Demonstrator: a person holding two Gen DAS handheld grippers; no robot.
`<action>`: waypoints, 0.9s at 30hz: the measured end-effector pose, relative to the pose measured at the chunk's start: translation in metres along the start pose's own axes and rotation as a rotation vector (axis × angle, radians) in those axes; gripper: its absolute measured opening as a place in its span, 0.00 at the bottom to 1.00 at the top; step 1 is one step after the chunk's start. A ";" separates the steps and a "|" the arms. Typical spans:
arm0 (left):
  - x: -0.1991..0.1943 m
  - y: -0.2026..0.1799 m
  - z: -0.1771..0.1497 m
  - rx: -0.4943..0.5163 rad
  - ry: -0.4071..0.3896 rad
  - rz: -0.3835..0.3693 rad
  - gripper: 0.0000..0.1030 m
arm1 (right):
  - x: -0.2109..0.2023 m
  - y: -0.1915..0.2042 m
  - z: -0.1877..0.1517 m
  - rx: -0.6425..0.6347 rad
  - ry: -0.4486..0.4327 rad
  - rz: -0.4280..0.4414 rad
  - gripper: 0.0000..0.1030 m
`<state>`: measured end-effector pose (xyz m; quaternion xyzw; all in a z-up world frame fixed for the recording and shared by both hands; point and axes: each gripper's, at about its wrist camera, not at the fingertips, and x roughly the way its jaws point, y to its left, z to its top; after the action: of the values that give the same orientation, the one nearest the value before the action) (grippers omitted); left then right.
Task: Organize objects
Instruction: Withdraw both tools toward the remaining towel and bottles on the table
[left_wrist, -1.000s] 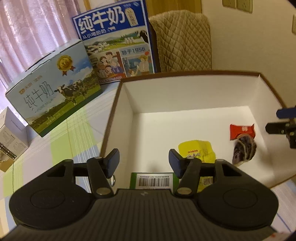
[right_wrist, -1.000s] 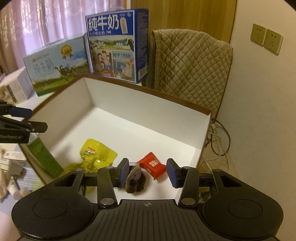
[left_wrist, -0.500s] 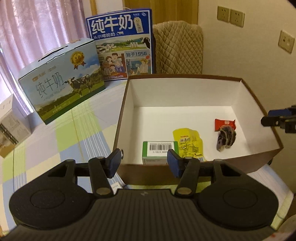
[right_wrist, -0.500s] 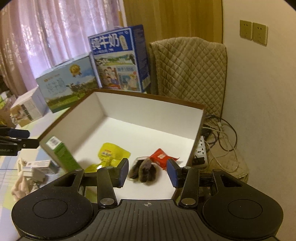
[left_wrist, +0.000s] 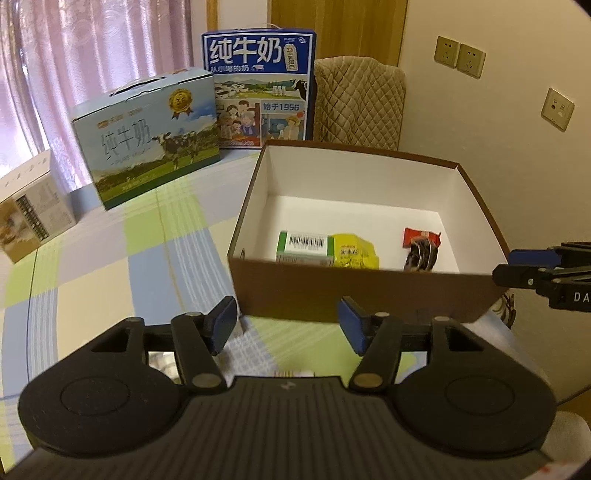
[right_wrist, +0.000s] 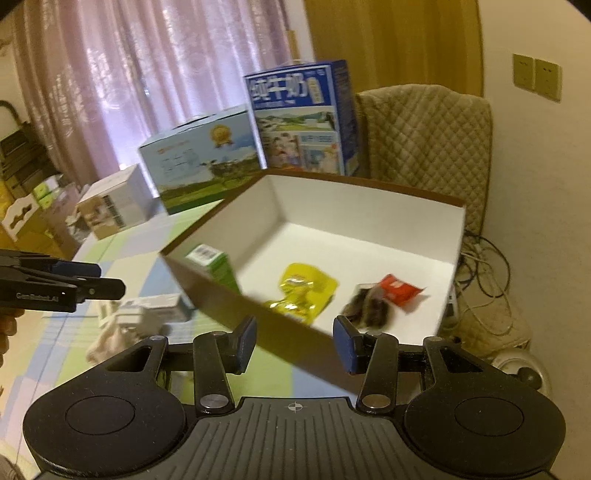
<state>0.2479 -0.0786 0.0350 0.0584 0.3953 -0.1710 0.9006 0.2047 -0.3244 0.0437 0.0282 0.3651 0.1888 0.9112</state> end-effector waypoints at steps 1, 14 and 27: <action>-0.004 0.001 -0.004 -0.005 0.000 0.003 0.58 | -0.001 0.006 -0.002 -0.006 0.000 0.005 0.42; -0.046 0.027 -0.060 -0.103 -0.032 0.075 0.78 | 0.006 0.047 -0.034 0.000 0.033 0.065 0.43; -0.058 0.057 -0.124 -0.250 -0.023 0.185 0.93 | 0.043 0.078 -0.078 0.023 0.095 0.096 0.62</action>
<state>0.1458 0.0197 -0.0080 -0.0200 0.3963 -0.0376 0.9171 0.1549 -0.2435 -0.0268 0.0470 0.4081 0.2290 0.8825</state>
